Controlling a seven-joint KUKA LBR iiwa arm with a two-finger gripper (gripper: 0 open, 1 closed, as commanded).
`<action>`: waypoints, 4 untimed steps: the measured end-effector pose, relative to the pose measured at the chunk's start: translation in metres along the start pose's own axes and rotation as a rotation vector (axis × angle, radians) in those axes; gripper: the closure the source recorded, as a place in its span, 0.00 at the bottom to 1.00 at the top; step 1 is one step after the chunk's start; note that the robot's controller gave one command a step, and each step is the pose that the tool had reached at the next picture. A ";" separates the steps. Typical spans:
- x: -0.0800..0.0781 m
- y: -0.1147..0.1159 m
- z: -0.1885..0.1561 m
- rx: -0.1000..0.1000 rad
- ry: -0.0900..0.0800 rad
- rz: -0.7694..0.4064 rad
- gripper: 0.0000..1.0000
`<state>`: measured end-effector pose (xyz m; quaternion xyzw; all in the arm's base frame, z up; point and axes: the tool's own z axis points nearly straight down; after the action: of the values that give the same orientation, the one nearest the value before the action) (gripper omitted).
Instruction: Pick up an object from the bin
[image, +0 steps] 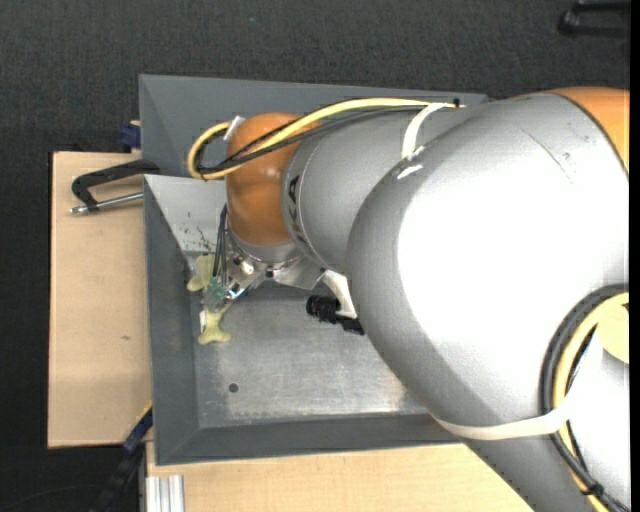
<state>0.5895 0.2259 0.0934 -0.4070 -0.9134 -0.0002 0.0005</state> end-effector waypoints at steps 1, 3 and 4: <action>-0.003 -0.001 0.019 -0.001 0.001 0.157 1.00; 0.007 0.004 0.019 -0.001 0.002 0.545 1.00; 0.005 0.003 0.021 0.000 -0.001 0.546 0.00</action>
Offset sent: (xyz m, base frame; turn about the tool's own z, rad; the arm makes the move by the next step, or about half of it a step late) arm -0.0005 -0.0045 -0.0234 0.1585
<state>0.5881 0.2319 0.0726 -0.6381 -0.7700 0.0001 0.0001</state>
